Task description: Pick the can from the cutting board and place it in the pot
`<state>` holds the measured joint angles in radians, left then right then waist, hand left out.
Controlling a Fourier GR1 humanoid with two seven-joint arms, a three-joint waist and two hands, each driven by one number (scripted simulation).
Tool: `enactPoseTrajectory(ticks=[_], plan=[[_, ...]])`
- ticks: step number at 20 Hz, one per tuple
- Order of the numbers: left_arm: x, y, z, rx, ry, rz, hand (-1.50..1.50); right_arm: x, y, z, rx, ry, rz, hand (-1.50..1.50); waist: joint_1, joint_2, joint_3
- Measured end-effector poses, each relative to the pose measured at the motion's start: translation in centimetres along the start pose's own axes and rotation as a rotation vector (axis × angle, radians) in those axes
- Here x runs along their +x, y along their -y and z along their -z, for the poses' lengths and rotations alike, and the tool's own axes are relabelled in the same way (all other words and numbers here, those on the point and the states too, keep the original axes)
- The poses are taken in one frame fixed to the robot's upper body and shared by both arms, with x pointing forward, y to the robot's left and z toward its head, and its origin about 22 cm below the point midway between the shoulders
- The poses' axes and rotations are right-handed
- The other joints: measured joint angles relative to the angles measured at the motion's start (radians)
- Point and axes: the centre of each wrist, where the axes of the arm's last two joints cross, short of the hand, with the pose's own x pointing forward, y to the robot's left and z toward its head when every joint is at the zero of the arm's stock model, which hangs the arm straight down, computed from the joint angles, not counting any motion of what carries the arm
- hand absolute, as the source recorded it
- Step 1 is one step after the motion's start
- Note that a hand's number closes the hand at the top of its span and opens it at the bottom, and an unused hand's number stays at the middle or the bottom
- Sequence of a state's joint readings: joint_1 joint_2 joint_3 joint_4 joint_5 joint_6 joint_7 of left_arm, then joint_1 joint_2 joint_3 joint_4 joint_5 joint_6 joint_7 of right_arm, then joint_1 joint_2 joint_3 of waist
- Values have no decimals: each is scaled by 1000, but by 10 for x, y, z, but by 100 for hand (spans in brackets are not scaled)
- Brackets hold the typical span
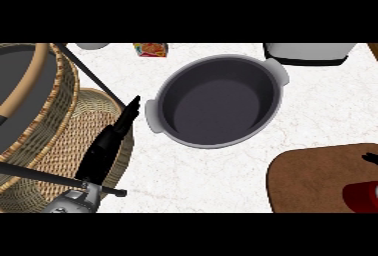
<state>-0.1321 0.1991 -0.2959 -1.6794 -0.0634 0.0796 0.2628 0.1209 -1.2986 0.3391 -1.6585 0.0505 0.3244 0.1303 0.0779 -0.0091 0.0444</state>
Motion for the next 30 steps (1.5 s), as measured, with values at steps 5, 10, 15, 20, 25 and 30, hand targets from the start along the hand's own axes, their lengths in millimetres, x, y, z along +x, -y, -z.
enactPoseTrajectory(ticks=[5, 10, 15, 20, 25, 30], plan=[[0, -1, 0, 12, -3, -2, 0, 6, -11, 10, 7, -28, -11, -150, -1, 1, 0], [-2, -2, -2, 32, -11, -8, 0, 13, -20, 19, 10, -31, -16, -150, -8, 0, 2], [-2, -3, -2, 47, -15, -15, 0, 17, -28, 29, 23, -34, -19, 150, -10, 1, 1], [-1, -3, -2, 59, -18, -18, 0, 23, -28, 38, 23, 8, -58, 150, -9, 2, -1], [-3, -5, -4, 83, -29, -22, 0, 27, -27, 46, 9, 36, -82, 150, -19, 0, 0], [2, 1, 3, 61, -17, -18, 0, 60, -27, 64, -84, -1, 9, 150, 16, 6, -8]])
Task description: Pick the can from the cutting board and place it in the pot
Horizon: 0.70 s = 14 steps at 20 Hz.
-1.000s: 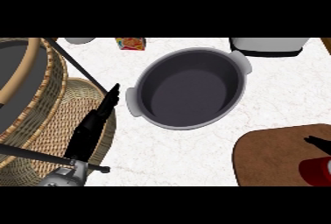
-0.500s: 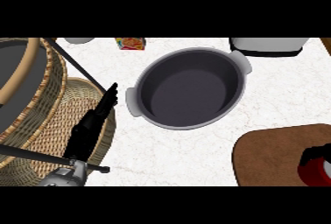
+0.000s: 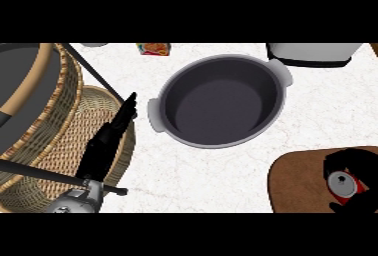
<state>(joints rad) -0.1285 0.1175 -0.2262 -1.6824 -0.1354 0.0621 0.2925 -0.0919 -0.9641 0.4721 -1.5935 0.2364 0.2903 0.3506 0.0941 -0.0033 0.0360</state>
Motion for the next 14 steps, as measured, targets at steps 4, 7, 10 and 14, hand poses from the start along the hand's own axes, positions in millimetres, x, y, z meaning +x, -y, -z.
enactPoseTrajectory(ticks=[4, 7, 10, 14], plan=[[8, 13, 11, -46, 30, 8, 0, 31, 1, 17, -114, -61, 145, 150, 63, 14, 2], [14, 23, 20, -78, 46, 15, 0, 55, 6, 29, -184, -122, 235, 150, 110, 20, 0], [17, 32, 27, -105, 49, 21, 0, 73, 17, 37, -270, -226, 288, 150, 145, 18, -5], [20, 42, 36, -130, 48, 27, 0, 96, 43, 42, -429, -356, 297, 150, 185, 11, -13]])
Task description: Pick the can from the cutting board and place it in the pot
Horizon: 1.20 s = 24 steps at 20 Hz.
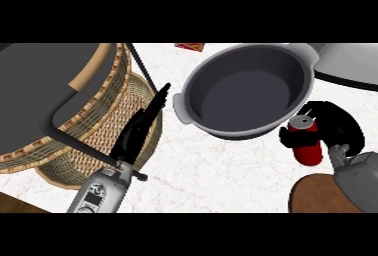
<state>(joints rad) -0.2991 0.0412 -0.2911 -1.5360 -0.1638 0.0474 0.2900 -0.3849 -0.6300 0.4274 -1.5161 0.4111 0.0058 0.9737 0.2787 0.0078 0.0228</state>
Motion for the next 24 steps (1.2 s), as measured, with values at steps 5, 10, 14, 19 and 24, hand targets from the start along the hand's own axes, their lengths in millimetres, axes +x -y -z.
enactPoseTrajectory(ticks=[5, 10, 14, 19, 24], plan=[[0, 8, 9, -17, -7, 8, 0, 40, 24, 1, -235, -11, -31, 150, 35, -11, -6], [-2, 10, 12, -8, -18, 12, 0, 79, 47, -3, -446, 2, -40, 150, 40, -19, -7], [-3, 8, 10, 17, -28, 15, 0, 112, 59, -10, -576, 17, -11, 150, 29, -21, -5], [-8, 1, 3, 61, -39, 27, 0, 152, 61, -21, -693, 39, 12, 150, -4, -19, 0], [-12, -8, -7, 102, -50, 27, 0, 188, 57, -33, -769, 49, 26, 150, -47, -15, 2]])
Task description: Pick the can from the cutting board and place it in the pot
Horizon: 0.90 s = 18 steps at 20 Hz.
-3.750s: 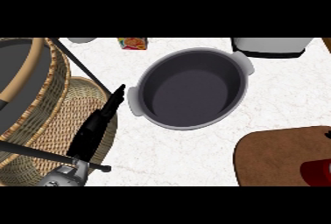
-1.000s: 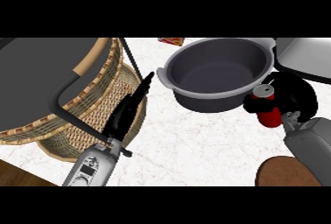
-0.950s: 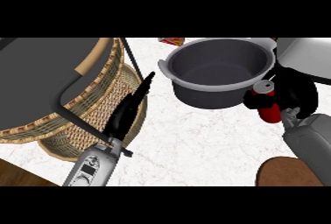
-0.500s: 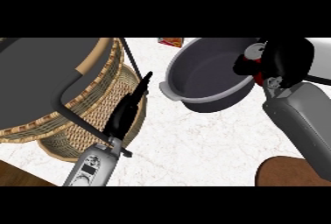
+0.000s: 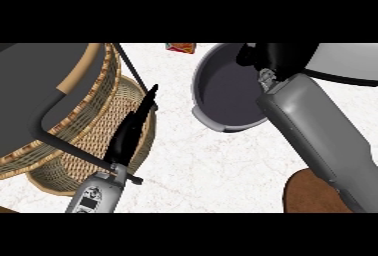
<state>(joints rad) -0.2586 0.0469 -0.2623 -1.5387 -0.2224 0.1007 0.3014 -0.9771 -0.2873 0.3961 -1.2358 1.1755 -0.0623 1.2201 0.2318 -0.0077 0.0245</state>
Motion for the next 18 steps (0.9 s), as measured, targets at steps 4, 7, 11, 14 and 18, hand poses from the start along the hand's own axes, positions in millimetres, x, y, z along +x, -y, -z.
enactPoseTrajectory(ticks=[4, 7, 11, 14, 18], plan=[[-3, -9, -8, 30, -5, -8, 0, 23, 1, -4, -31, -8, 4, 150, -37, 5, 2], [-5, -15, -14, 51, -8, -14, 0, 35, -3, -7, -39, -19, -7, 150, -63, 9, 3], [-8, -22, -22, 72, -9, -27, 0, 41, -12, -2, -23, -42, -14, 150, -94, 14, 6], [-9, -26, -26, 90, -12, -35, 0, 39, -23, 2, 6, -63, -24, 150, -114, 17, 9], [-10, -30, -30, 96, -8, -43, 0, 30, -44, 10, 38, -91, -67, 150, -126, 22, 9]])
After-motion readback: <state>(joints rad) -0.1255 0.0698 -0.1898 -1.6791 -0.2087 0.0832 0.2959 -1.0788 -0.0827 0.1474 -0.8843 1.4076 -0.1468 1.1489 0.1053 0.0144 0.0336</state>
